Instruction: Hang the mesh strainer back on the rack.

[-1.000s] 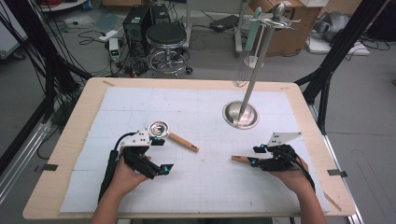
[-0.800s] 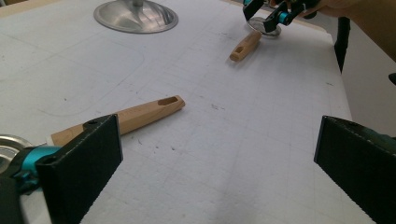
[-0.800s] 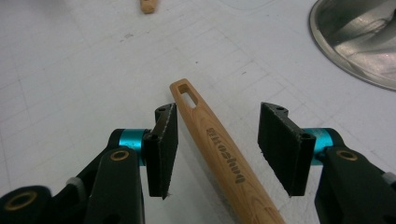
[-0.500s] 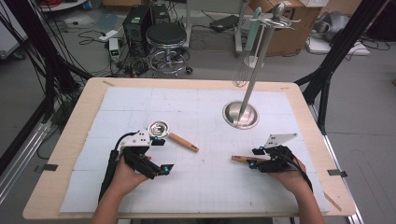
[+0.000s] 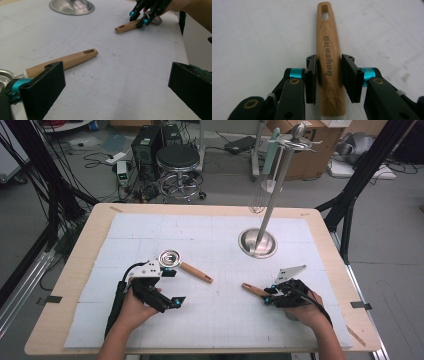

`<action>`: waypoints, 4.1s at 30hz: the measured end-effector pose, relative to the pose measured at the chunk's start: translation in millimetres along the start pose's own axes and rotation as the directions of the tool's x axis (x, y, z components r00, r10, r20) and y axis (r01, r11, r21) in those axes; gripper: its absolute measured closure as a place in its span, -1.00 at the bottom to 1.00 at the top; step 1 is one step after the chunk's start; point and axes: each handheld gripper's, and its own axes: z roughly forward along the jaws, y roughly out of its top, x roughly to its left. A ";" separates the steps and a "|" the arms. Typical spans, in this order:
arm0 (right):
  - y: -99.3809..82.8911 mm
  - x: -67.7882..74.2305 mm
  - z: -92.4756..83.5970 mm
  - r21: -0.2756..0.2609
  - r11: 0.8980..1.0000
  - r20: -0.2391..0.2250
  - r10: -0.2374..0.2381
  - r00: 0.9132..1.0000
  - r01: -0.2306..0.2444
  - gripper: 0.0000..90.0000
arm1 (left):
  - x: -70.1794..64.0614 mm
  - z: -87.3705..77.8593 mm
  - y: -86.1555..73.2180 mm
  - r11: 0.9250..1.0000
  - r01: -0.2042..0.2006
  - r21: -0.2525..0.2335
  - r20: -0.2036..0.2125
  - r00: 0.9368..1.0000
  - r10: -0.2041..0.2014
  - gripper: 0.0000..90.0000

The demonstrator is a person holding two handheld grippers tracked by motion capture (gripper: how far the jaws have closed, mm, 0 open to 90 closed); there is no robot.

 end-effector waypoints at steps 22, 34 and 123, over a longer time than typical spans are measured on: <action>4.2 21.3 -5.3 0.064 0.998 0.005 -0.026 1.000 0.026 0.22 | 1.7 -3.3 0.4 1.000 0.002 -0.020 -0.002 1.000 -0.002 -0.96; 20.5 29.0 7.7 0.102 0.991 -0.037 -0.088 0.995 0.092 0.49 | 2.0 -9.1 1.9 1.000 0.000 -0.028 -0.014 1.000 -0.001 -0.96; 48.3 25.6 -44.0 -0.121 0.990 -0.026 -0.079 0.997 0.075 0.53 | 3.2 -11.4 0.9 1.000 0.005 -0.031 -0.020 1.000 -0.006 -0.96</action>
